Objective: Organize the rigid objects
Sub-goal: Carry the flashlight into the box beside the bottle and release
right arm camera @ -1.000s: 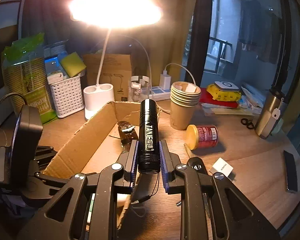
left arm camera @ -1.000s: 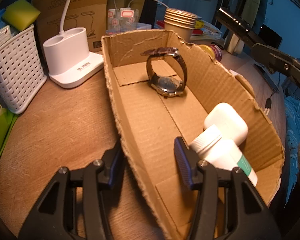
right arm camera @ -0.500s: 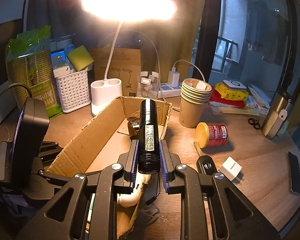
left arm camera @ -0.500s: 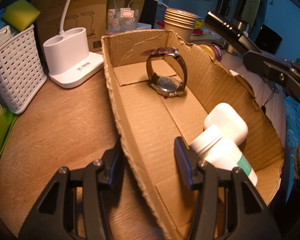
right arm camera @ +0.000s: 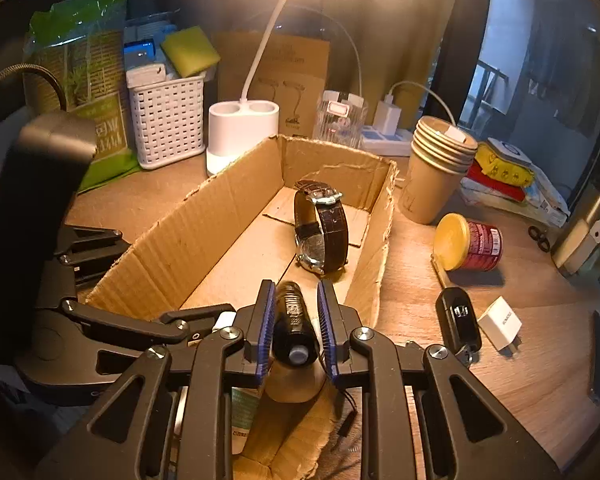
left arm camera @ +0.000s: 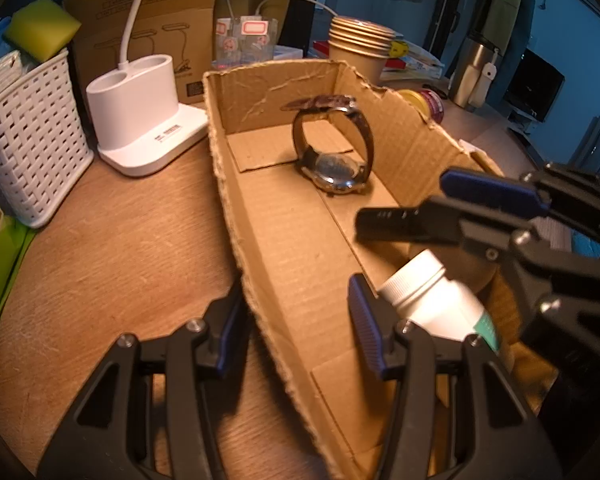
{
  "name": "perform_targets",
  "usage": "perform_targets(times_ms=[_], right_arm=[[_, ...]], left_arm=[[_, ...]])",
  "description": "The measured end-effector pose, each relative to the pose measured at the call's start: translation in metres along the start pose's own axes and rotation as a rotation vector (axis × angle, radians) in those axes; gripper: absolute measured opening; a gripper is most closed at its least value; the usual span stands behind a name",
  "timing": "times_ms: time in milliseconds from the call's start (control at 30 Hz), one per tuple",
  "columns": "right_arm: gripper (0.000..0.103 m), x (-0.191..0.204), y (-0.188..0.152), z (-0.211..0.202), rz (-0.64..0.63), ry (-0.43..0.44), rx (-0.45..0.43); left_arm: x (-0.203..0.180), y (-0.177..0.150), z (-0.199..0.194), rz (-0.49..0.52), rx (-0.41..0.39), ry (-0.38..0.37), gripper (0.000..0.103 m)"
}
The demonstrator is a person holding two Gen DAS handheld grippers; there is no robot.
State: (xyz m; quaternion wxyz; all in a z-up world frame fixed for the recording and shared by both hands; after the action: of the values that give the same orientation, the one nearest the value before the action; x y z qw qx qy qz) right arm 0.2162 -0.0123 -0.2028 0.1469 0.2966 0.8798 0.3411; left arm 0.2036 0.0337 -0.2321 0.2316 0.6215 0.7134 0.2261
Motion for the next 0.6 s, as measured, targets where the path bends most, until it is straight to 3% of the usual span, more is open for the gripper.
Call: perform_targets(times_ms=[300,600], right_arm=[[0.03,0.004,0.004,-0.008,-0.001,0.016,-0.021],[0.031,0.005,0.001,-0.011,-0.016,0.019,-0.009]], left_arm=[[0.0,0.0,0.0,0.0,0.0,0.0,0.051],[0.0,0.0,0.0,0.0,0.0,0.0,0.051]])
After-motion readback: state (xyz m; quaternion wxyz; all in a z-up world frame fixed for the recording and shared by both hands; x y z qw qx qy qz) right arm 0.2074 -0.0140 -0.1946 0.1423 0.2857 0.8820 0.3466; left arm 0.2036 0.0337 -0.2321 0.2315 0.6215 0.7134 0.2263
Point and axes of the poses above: each gripper's, at about its wrist camera, not at the fingertips, and z roughly the way its jaws point, x to its left, y to its top, the point moved 10 cm from there along z, roughly the way its jaws point, and after that the axes turned 7 degrees about y, right-handed, at the moved point
